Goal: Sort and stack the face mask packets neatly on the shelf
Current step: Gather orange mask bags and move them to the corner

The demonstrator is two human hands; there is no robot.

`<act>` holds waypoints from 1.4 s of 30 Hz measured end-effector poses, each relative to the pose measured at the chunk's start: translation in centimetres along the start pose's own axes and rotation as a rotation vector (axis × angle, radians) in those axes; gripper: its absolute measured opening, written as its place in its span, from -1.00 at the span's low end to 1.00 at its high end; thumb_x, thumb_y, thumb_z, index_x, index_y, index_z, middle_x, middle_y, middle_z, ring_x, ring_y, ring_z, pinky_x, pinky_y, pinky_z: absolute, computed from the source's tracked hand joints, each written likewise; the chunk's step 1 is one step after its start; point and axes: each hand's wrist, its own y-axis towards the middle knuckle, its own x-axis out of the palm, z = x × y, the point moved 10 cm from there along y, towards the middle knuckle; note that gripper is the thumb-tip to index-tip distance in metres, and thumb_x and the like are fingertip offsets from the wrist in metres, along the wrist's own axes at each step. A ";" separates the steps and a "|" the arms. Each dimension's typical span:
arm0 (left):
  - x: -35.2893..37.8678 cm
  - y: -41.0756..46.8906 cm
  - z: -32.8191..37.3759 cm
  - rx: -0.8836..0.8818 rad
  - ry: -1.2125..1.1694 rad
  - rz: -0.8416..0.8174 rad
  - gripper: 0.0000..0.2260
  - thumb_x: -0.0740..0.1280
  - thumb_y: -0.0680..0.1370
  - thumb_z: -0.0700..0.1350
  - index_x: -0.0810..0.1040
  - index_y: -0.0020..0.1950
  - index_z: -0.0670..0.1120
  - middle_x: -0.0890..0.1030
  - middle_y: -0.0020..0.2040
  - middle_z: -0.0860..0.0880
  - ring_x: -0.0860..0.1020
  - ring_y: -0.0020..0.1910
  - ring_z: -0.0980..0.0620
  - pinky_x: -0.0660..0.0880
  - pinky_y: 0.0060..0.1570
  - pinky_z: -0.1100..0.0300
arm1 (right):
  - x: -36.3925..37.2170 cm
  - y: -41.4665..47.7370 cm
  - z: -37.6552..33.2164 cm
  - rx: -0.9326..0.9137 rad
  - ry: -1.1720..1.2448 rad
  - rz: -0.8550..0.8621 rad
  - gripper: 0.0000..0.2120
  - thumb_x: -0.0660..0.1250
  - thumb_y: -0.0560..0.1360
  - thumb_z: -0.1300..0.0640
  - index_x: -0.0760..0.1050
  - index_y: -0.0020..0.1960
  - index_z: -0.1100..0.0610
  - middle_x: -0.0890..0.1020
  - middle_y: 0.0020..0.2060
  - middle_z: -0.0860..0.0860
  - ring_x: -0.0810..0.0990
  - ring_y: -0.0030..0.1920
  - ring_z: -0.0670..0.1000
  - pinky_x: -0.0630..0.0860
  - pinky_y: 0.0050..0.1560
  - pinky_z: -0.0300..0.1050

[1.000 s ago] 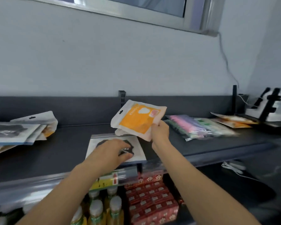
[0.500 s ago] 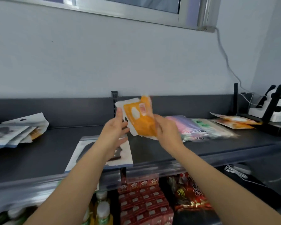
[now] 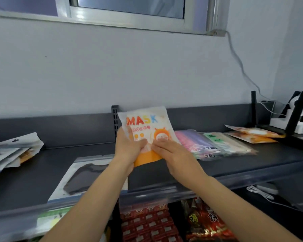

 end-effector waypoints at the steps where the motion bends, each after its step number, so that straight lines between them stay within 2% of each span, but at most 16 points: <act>1: 0.6 -0.1 1.0 0.055 0.003 0.011 -0.51 0.42 0.43 -0.36 0.36 0.27 -0.07 0.60 0.08 -0.03 0.61 0.01 0.00 0.61 -0.08 0.02 | -0.3 -0.1 0.8 0.040 0.023 0.000 -0.50 0.44 0.29 0.39 0.55 0.22 0.17 0.56 0.24 0.10 0.51 0.27 0.15 0.49 0.22 0.13; 4: 2.3 0.9 2.4 0.118 0.004 0.015 -0.45 0.45 0.43 -0.30 0.31 0.32 -0.01 0.58 0.10 0.03 0.60 0.03 0.03 0.61 -0.06 0.01 | -1.5 -1.0 5.1 0.359 0.231 -0.030 -0.42 0.36 0.42 -0.11 0.35 0.40 -0.01 0.23 0.48 -0.03 0.11 0.49 0.04 0.15 0.44 0.04; 6: 3.9 1.8 2.8 0.123 -0.012 -0.024 -0.45 0.46 0.42 -0.29 0.34 0.32 0.00 0.59 0.12 0.01 0.61 0.05 0.01 0.60 -0.03 -0.04 | -2.7 -2.3 8.4 0.623 0.409 0.011 -0.32 0.27 0.41 -0.31 0.22 0.45 -0.11 0.11 0.51 -0.09 0.00 0.50 -0.06 0.08 0.40 -0.15; 9: 7.5 2.9 2.6 0.083 -0.071 -0.163 -0.54 0.43 0.44 -0.33 0.43 0.25 -0.02 0.62 0.11 -0.01 0.61 0.04 0.00 0.60 -0.02 -0.01 | -4.3 -5.1 13.2 0.991 0.665 0.176 -0.27 0.37 0.44 -0.14 0.12 0.50 -0.05 0.26 0.45 -0.02 0.32 0.40 -0.01 0.37 0.34 -0.06; 11: 10.8 3.2 2.6 0.084 -0.059 -0.310 -0.58 0.41 0.45 -0.33 0.45 0.24 -0.01 0.62 0.11 -0.01 0.61 0.05 0.01 0.59 0.02 -0.01 | -4.6 -6.6 14.8 1.130 0.848 0.245 -0.28 0.43 0.43 0.03 0.16 0.48 -0.05 0.46 0.27 0.00 0.54 0.18 0.00 0.56 0.13 0.02; 13: 14.2 3.7 2.4 0.108 0.011 -0.435 -0.56 0.40 0.47 -0.30 0.41 0.27 0.01 0.61 0.14 0.01 0.60 0.09 0.01 0.57 0.07 -0.03 | -5.5 -7.5 16.2 1.163 0.803 0.277 -0.37 0.45 0.42 0.14 0.27 0.41 -0.04 0.55 0.09 -0.04 0.59 0.06 -0.02 0.60 0.00 -0.05; 16: 18.5 4.8 1.8 0.098 0.068 -0.524 -0.59 0.35 0.53 -0.19 0.34 0.33 0.03 0.57 0.18 0.03 0.56 0.12 0.01 0.54 0.09 -0.04 | -7.4 -8.6 18.7 1.184 0.619 0.320 -0.46 0.45 0.43 0.13 0.35 0.35 -0.02 0.54 0.18 -0.02 0.55 0.14 -0.02 0.57 0.10 0.00; 19: 22.5 5.9 1.0 0.062 0.120 -0.602 -0.76 0.20 0.61 -0.10 0.43 0.28 -0.01 0.61 0.12 0.00 0.60 0.05 -0.02 0.58 -0.15 0.09 | -9.5 -9.3 21.0 1.210 0.448 0.334 -0.44 0.43 0.45 0.10 0.32 0.39 0.05 0.51 0.20 -0.04 0.51 0.16 -0.04 0.52 0.16 -0.04; 21: 24.6 6.7 0.5 0.013 0.119 -0.622 -0.77 0.21 0.61 -0.13 0.42 0.27 -0.05 0.61 0.10 -0.05 0.61 0.02 -0.05 0.61 -0.18 0.05 | -10.3 -9.6 22.2 1.224 0.362 0.297 -0.45 0.41 0.47 0.11 0.29 0.40 0.06 0.48 0.11 -0.06 0.48 0.07 -0.08 0.50 0.03 -0.18; 24: 27.0 7.5 -0.2 -0.050 0.085 -0.635 -0.58 0.26 0.58 -0.18 0.17 0.37 -0.01 0.55 0.14 -0.02 0.59 0.05 -0.05 0.61 -0.17 0.03 | -10.9 -10.0 24.0 1.253 0.230 0.216 -0.47 0.39 0.49 0.08 0.29 0.40 0.08 0.45 0.03 -0.09 0.45 0.03 -0.09 0.40 -0.18 -0.38; 27: 29.3 8.0 -0.7 -0.067 0.034 -0.654 -0.34 0.31 0.56 -0.20 -0.05 0.47 0.12 0.50 0.22 -0.05 0.58 0.07 -0.10 0.60 -0.10 -0.05 | -12.2 -10.5 26.5 1.260 0.087 0.187 -0.57 0.37 0.50 0.03 0.42 0.32 0.11 0.54 0.20 0.01 0.51 0.15 -0.01 0.41 -0.02 -0.27; 29: 30.7 8.2 -1.0 -0.073 -0.004 -0.645 -0.25 0.34 0.54 -0.21 -0.10 0.51 0.11 0.46 0.25 -0.05 0.58 0.06 -0.10 0.59 -0.19 0.00 | -13.1 -10.9 28.2 1.280 0.056 0.204 -0.74 0.35 0.51 0.09 0.55 0.18 0.10 0.61 0.12 0.05 0.56 -0.04 -0.07 0.43 -0.18 -0.35; 32: 33.3 8.4 -1.6 -0.070 -0.009 -0.664 -0.47 0.35 0.53 -0.26 0.18 0.41 -0.07 0.51 0.21 -0.06 0.58 0.02 -0.05 0.58 -0.27 0.06 | -13.6 -11.7 31.1 1.291 0.041 0.204 -0.84 0.34 0.52 0.19 0.61 0.07 0.16 0.60 -0.01 0.04 0.47 -0.29 -0.19 0.35 -0.48 -0.48; 36: 37.0 9.4 -1.8 0.004 0.035 -0.667 -0.63 0.40 0.48 -0.26 0.36 0.21 -0.08 0.56 0.17 -0.09 0.58 0.09 -0.08 0.57 0.04 -0.11 | -14.6 -12.0 35.3 1.235 -0.054 0.204 -0.83 0.31 0.53 0.20 0.62 0.07 0.14 0.62 0.08 0.08 0.49 -0.15 -0.10 0.34 -0.33 -0.43; 39: 40.3 9.7 -1.7 0.018 0.053 -0.658 -0.78 0.39 0.49 -0.25 0.45 0.09 -0.07 0.59 0.12 -0.09 0.60 0.05 -0.08 0.58 0.03 -0.11 | -15.5 -12.8 39.4 1.243 -0.065 0.218 -0.78 0.27 0.54 0.25 0.60 0.10 0.07 0.62 0.10 0.06 0.52 -0.22 -0.10 0.40 -0.39 -0.36; 42: 43.6 10.1 -1.3 0.072 0.071 -0.631 -0.81 0.39 0.50 -0.22 0.49 -0.11 0.08 0.62 0.05 -0.05 0.61 0.05 -0.08 0.56 0.06 -0.11 | -16.5 -13.6 43.2 1.244 -0.053 0.247 -0.77 0.26 0.53 0.26 0.61 0.08 0.06 0.62 0.10 0.06 0.58 -0.03 0.02 0.48 -0.21 -0.23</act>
